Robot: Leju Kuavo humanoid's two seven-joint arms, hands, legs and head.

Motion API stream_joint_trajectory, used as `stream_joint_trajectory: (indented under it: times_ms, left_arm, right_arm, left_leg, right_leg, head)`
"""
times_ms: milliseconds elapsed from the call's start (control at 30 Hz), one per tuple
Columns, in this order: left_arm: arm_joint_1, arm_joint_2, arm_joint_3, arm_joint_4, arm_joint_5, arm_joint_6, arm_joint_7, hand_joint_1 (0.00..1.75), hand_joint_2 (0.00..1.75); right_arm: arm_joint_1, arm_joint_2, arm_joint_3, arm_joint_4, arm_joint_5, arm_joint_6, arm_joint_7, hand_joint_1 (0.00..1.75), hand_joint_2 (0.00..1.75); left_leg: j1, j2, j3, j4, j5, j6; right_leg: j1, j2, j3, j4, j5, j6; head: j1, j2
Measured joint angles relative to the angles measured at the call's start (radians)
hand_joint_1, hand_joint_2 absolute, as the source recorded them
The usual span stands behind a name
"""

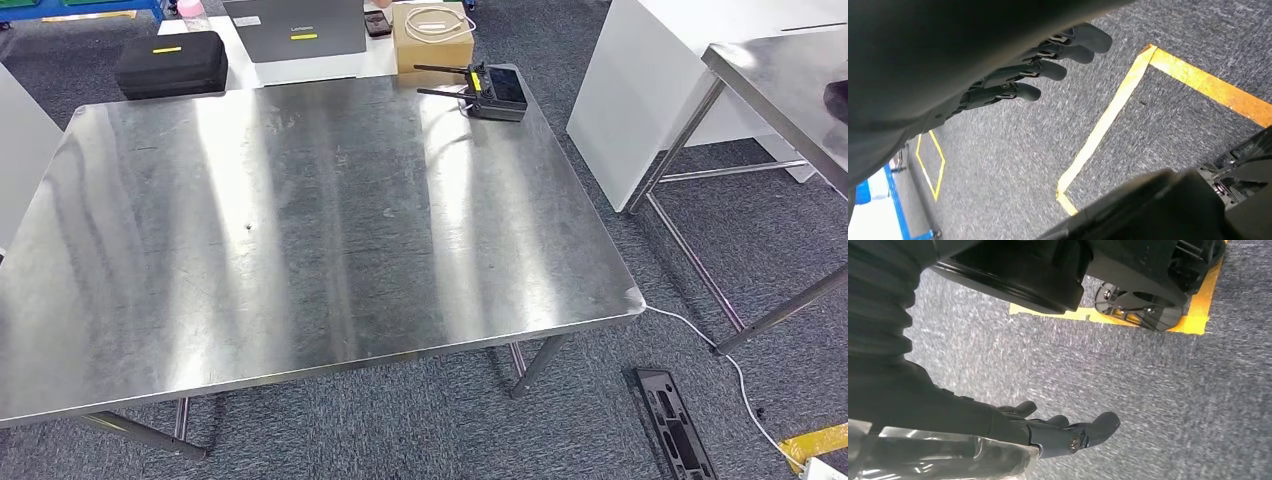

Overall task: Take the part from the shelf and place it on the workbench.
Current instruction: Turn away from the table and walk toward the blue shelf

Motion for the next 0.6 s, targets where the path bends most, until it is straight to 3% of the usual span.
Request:
stream_joint_trajectory:
  times_ms: [33, 100, 133, 233, 433, 567, 600]
  left_arm:
    - [0.0, 0.0, -0.008, 0.0, 0.001, 0.011, -0.002, 0.0, 0.0]
    - [0.0, 0.001, -0.019, -0.002, 0.002, 0.026, -0.007, 0.0, 0.0]
    - [-0.001, 0.002, -0.021, -0.002, 0.002, 0.026, -0.007, 0.0, 0.0]
    - [-0.003, 0.006, -0.028, -0.003, 0.005, 0.015, 0.002, 0.0, 0.0]
    - [-0.007, 0.008, 0.004, -0.008, 0.078, 0.082, -0.009, 0.0, 0.0]
    - [-0.011, 0.019, 0.069, -0.013, 0.154, 0.115, 0.001, 0.0, 0.0]
    - [-0.011, 0.023, 0.084, -0.014, 0.166, 0.112, 0.002, 0.0, 0.0]
  right_arm:
    - [0.001, 0.0, 0.002, 0.001, -0.003, -0.003, -0.011, 0.0, 0.44]
    - [0.003, 0.0, 0.003, 0.003, -0.012, -0.006, -0.036, 0.0, 1.31]
    - [0.004, 0.001, 0.004, 0.005, -0.01, -0.004, -0.044, 0.0, 1.31]
    - [0.004, 0.002, 0.018, 0.01, 0.039, 0.03, -0.051, 0.0, 0.0]
    - [0.003, 0.0, 0.053, 0.012, 0.037, 0.063, -0.082, 0.0, 0.0]
    - [0.002, 0.003, 0.048, 0.012, 0.027, 0.019, -0.069, 0.0, 1.75]
    - [0.002, 0.003, 0.048, 0.012, 0.032, 0.009, -0.07, 0.0, 1.75]
  left_leg:
    - [0.0, 0.0, 0.0, 0.0, 0.0, 0.0]
    - [0.0, 0.0, 0.0, 0.0, 0.0, 0.0]
    - [0.0, 0.0, 0.0, 0.0, 0.0, 0.0]
    - [0.0, 0.001, 0.002, 0.0, -0.001, 0.0]
    - [0.0, 0.001, 0.004, 0.0, -0.001, 0.0]
    - [0.0, 0.001, 0.004, 0.0, -0.001, 0.0]
    - [0.0, 0.001, 0.004, 0.0, -0.001, 0.0]
  right_leg:
    - [0.0, 0.0, 0.0, 0.0, 0.0, 0.0]
    - [0.0, 0.0, -0.001, 0.0, 0.0, 0.0]
    - [0.0, 0.0, -0.001, 0.0, 0.0, 0.0]
    - [0.0, 0.0, -0.003, 0.0, 0.0, 0.0]
    - [0.0, 0.0, -0.005, 0.0, -0.001, -0.001]
    - [0.0, 0.0, -0.003, 0.0, -0.001, 0.0]
    - [0.0, 0.0, -0.002, 0.0, -0.001, 0.0]
  head:
    - [0.0, 0.0]
    - [0.0, 0.0]
    - [0.0, 0.0]
    - [0.0, 0.0]
    - [0.0, 0.0]
    - [0.0, 0.0]
    - [0.0, 0.0]
